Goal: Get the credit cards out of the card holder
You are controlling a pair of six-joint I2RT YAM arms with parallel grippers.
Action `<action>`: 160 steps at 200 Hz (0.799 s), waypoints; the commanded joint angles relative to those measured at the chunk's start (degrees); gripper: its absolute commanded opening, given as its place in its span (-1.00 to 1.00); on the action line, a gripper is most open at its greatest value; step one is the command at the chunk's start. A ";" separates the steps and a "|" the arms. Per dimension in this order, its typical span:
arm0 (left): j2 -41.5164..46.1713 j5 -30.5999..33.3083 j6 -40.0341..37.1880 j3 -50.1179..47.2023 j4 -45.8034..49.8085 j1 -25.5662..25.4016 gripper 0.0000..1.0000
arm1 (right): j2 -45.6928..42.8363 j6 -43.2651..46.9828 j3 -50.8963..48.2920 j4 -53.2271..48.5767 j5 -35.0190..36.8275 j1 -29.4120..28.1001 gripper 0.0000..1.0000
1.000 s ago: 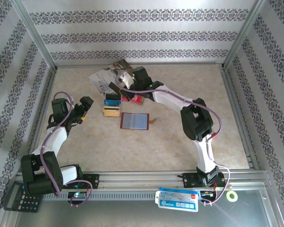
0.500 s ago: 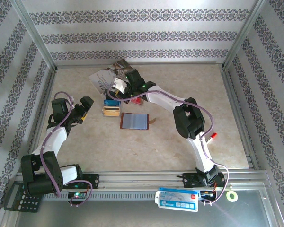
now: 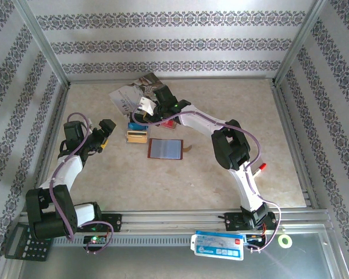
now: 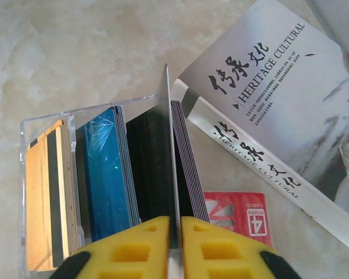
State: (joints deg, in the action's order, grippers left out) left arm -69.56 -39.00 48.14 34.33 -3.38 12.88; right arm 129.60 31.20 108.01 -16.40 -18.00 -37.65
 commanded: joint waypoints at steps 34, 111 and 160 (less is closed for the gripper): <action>-0.23 -1.77 -1.44 -0.22 0.26 1.00 1.00 | 0.97 0.46 1.77 -0.25 3.41 -0.49 -0.62; -0.76 -4.85 -3.63 0.87 1.55 0.53 0.95 | -10.58 -28.98 -7.98 2.43 13.86 -0.81 -0.24; -1.66 -0.24 -7.61 4.02 8.81 -6.33 0.63 | -22.78 -56.81 -29.70 5.66 13.13 -0.13 0.03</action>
State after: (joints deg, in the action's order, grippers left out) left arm -71.22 -41.76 44.91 35.24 -1.08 10.66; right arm 111.33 -7.01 87.07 -12.75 -6.00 -37.74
